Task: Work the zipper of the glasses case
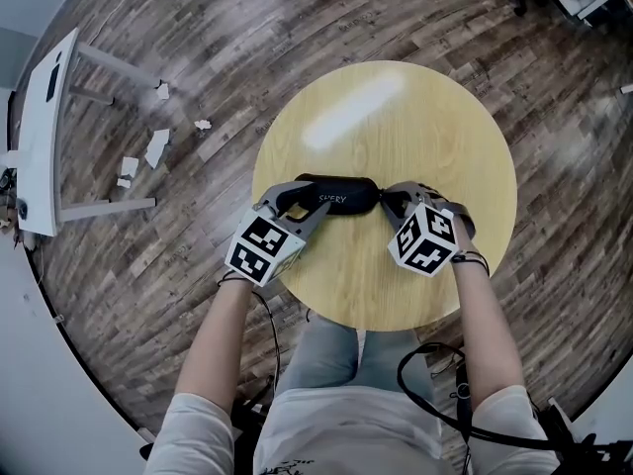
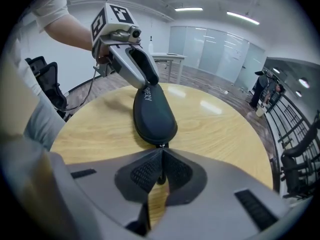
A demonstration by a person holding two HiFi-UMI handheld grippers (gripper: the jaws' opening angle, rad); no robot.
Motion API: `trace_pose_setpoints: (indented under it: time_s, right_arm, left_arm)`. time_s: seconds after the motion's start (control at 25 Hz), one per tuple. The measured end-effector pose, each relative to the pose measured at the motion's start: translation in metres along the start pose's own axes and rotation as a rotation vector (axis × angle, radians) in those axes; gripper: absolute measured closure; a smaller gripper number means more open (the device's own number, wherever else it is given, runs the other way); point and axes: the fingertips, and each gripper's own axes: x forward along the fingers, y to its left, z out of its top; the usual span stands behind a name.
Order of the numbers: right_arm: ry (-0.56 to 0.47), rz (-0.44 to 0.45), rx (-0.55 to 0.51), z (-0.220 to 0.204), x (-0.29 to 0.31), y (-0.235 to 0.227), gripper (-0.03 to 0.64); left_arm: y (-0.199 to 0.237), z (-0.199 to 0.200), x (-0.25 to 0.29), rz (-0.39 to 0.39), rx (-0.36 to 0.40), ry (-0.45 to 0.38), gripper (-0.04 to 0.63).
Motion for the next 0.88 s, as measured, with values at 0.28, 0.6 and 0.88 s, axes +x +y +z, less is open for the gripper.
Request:
trace_pose_setpoints:
  time_s: [0.28, 0.6, 0.88]
  right_arm:
    - [0.066, -0.003, 0.109, -0.003, -0.006, 0.016, 0.615]
    - [0.047, -0.044, 0.245, -0.003, -0.009, 0.036, 0.617]
    - [0.030, -0.089, 0.215, 0.003, -0.006, -0.001, 0.615]
  left_arm:
    - [-0.001, 0.000, 0.003, 0.042, -0.009, 0.018, 0.463]
    - [-0.001, -0.003, 0.001, 0.045, 0.001, 0.004, 0.463]
    - [-0.018, -0.012, -0.012, -0.041, 0.024, 0.085, 0.463]
